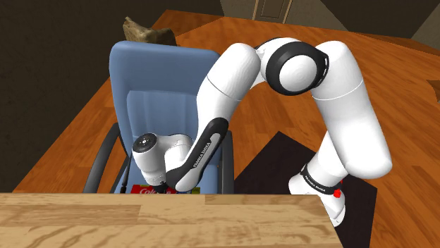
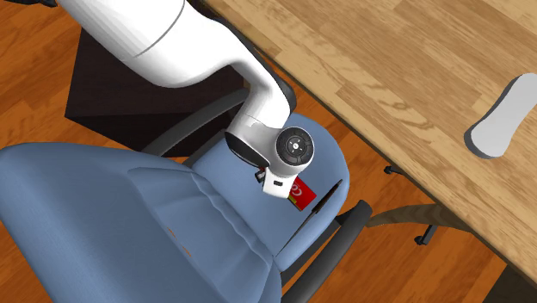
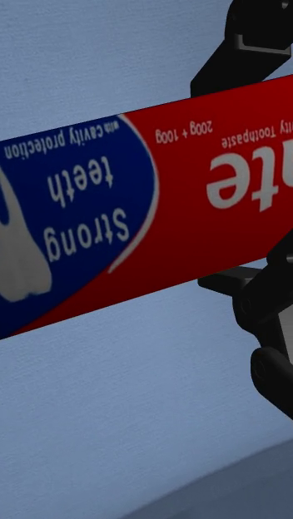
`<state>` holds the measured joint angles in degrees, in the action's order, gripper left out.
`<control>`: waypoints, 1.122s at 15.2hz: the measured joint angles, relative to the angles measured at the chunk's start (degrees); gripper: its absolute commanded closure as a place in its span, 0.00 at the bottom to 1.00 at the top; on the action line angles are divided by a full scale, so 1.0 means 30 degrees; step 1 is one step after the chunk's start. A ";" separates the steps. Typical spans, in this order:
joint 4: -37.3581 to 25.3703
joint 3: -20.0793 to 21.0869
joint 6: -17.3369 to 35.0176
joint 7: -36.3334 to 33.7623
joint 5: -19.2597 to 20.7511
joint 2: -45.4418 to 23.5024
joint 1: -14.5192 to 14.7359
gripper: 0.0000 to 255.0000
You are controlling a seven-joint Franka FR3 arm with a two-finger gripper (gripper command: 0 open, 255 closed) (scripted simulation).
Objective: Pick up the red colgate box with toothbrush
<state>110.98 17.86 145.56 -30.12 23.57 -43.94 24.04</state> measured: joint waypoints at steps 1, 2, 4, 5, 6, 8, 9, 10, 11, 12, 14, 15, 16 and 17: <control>0.0005 -0.0004 0.0012 -0.0005 0.0006 0.0001 0.0003 1.00; 0.0007 -0.0004 0.0019 -0.0002 0.0009 0.0001 0.0002 1.00; 0.0000 -0.0005 0.0015 -0.0003 0.0010 -0.0004 0.0005 1.00; 0.0000 -0.0008 0.0022 -0.0007 0.0014 -0.0006 0.0008 1.00; -0.0004 -0.0006 0.0019 -0.0005 0.0013 -0.0010 0.0005 1.00; 0.0115 0.0094 -0.0136 0.0052 -0.0091 0.0228 -0.0095 1.00; 0.0209 0.0183 -0.0266 0.0088 -0.0171 0.0442 -0.0156 1.00; 0.0362 0.0276 -0.0374 0.0129 -0.0248 0.0701 -0.0235 1.00; 0.0423 0.0364 -0.0514 0.0167 -0.0328 0.0900 -0.0287 1.00; 0.0511 0.0451 -0.0645 0.0228 -0.0409 0.1118 -0.0366 1.00; 0.0678 0.0620 -0.0904 0.0354 -0.0574 0.1542 -0.0525 1.00; 0.0758 0.0725 -0.1070 0.0424 -0.0677 0.1790 -0.0608 1.00; 0.0858 0.0807 -0.1176 0.0449 -0.0753 0.2001 -0.0658 1.00; 0.0839 0.0904 -0.1375 0.0519 -0.0856 0.2179 -0.0713 1.00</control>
<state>113.49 20.57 141.44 -28.56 21.00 -37.40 21.90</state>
